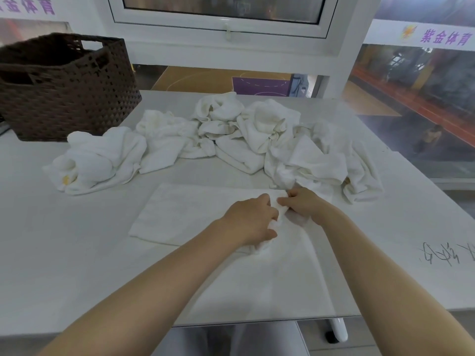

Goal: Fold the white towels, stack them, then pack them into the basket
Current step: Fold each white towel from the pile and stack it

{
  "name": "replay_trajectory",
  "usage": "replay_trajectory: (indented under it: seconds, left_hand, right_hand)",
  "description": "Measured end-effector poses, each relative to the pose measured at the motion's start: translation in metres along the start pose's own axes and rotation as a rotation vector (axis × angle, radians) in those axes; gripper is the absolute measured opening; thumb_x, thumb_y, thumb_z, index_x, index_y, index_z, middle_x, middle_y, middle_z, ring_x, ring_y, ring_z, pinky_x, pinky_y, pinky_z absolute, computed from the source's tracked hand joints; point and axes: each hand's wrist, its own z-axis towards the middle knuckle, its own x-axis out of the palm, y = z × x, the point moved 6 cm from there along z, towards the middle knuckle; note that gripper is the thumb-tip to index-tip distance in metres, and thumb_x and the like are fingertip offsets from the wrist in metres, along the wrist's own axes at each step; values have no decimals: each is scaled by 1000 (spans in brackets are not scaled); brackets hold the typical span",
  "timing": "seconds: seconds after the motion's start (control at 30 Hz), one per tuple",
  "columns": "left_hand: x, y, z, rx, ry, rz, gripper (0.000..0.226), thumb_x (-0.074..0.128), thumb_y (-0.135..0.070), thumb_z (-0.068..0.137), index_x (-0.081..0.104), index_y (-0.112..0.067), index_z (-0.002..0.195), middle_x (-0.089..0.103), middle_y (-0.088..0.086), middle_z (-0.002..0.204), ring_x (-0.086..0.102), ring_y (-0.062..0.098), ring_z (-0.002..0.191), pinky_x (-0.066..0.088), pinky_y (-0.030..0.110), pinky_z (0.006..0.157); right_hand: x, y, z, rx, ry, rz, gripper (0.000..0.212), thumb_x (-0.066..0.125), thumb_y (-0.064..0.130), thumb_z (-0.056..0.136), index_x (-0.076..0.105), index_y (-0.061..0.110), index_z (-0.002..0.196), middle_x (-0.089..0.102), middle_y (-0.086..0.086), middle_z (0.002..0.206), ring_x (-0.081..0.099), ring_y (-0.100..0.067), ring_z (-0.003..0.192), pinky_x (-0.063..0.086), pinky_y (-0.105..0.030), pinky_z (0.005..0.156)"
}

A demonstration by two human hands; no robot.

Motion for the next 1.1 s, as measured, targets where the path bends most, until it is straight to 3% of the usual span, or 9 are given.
replay_trajectory:
  seconds: [0.2,0.33,0.4,0.5,0.57,0.73,0.9,1.0,1.1]
  left_hand:
    - [0,-26,-8,110,-87,19,30,58,-27,93,54,-13,119,37,5,119,40,20,83,35,33,63]
    - [25,-42,-17,253,-222,51,18,58,-2,86,53,-6,103,44,14,108,34,22,68,16,29,44]
    - [35,-41,-20,316,-317,69,29,64,3,77,53,-8,102,50,12,104,39,22,61,18,26,39]
    - [52,-45,-22,378,-364,-13,61,62,0,83,39,-16,138,57,9,124,59,27,93,52,34,63]
    - [60,-48,-27,338,-417,-126,68,62,-3,81,38,-13,144,59,8,127,59,25,107,52,35,80]
    - [52,-53,-17,169,-560,69,41,76,-37,70,60,-16,101,58,0,91,55,19,73,42,29,62]
    - [46,-68,4,56,-274,397,37,85,-33,40,60,-27,67,47,-9,56,34,10,41,2,29,43]
    - [35,-66,5,98,-272,331,26,78,-37,63,63,-21,78,49,-4,60,27,16,46,-1,31,44]
    - [24,-45,2,88,-333,-201,11,52,-21,91,47,-11,91,50,2,75,41,21,58,24,33,50]
  right_hand:
    - [4,1,3,-2,-12,-93,30,62,24,90,44,16,67,48,2,70,45,-13,62,34,-24,56]
    - [3,1,4,-1,12,-95,20,58,28,94,64,11,100,64,-2,96,59,-17,85,45,-27,68]
    - [2,0,5,-3,-8,-65,22,55,28,96,62,13,109,63,-2,104,58,-16,88,45,-28,71]
    - [-1,-1,5,-6,-70,-53,27,48,30,98,58,13,118,59,-2,112,56,-21,98,43,-29,78]
    - [-3,-1,6,13,-86,-7,33,46,32,100,56,13,124,58,-2,115,55,-22,104,44,-31,84]
    - [-5,-6,7,70,-50,35,35,47,36,99,56,8,118,63,-9,109,60,-23,88,48,-31,69]
    - [-4,-9,10,56,-35,24,29,53,37,96,59,10,104,65,-8,102,62,-23,87,49,-34,74]
    - [-5,-11,8,53,-8,155,32,61,36,94,62,8,110,68,-8,106,66,-24,98,55,-37,87]
    - [-9,-8,3,55,31,366,31,65,29,93,64,8,115,71,-11,110,68,-26,98,56,-37,81]
